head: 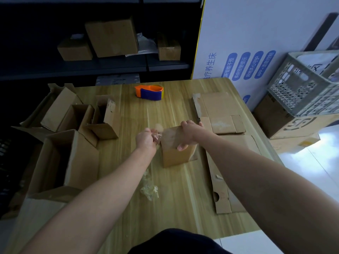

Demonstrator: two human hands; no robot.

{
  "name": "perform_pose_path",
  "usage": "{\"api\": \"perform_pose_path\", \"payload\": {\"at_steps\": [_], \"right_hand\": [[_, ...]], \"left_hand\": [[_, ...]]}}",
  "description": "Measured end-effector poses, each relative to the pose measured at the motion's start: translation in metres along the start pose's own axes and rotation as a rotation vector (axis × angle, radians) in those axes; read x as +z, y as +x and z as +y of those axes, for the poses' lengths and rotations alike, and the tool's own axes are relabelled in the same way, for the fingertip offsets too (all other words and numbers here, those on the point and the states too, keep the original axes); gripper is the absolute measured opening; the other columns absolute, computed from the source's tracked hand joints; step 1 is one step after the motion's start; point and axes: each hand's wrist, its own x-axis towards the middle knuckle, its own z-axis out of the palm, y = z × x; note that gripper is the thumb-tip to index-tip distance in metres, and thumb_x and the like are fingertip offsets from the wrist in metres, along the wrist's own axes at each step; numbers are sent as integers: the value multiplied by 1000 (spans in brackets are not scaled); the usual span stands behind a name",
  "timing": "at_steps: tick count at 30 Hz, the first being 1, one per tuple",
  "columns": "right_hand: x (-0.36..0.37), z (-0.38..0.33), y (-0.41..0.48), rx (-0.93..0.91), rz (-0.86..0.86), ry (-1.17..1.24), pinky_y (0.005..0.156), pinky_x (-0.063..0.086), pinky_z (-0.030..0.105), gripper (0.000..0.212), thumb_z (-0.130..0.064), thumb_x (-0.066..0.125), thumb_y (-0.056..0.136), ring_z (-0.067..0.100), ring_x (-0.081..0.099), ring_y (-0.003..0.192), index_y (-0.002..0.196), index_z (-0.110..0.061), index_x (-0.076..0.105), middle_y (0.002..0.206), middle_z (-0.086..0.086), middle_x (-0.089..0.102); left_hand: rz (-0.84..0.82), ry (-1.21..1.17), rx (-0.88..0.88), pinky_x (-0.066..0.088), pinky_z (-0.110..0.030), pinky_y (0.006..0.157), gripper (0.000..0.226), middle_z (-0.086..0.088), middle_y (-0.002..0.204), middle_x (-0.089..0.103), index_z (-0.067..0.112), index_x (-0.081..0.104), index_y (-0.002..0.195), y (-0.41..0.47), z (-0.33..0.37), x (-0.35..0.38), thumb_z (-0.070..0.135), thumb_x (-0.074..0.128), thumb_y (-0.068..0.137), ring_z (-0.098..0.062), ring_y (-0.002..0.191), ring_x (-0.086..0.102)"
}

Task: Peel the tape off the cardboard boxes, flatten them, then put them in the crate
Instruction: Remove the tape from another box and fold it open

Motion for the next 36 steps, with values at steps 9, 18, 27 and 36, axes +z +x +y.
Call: {"api": "perform_pose_path", "payload": {"at_steps": [9,18,27,36], "right_hand": [[-1,-7,-7,19,-36,-85,115,5,55,110,-50,77,68,27,10,144,149,-13,12,153,8,22],[1,-33,-4,-231,177,122,114,12,57,121,-44,82,60,33,0,143,149,-29,2,154,0,13],[-1,-19,-10,-193,216,364,97,43,45,92,-28,82,63,29,36,121,138,-30,29,134,3,34],[25,17,-19,-4,123,323,106,35,46,82,-20,75,77,34,25,134,144,-27,28,147,8,20]], "left_hand": [[-10,-97,-156,28,-22,45,28,-4,47,28,14,35,73,-7,2,-13,-2,18,88,-16,34,32],[-253,-232,-121,31,-24,44,31,0,38,27,18,27,54,-32,26,4,5,33,81,-16,38,28],[-294,-154,-144,30,-19,42,31,4,41,23,17,36,60,-36,29,-2,25,44,89,-12,35,21],[-373,1071,320,45,-29,70,30,0,87,58,17,52,87,-13,24,-38,40,69,79,-14,77,55]]}}
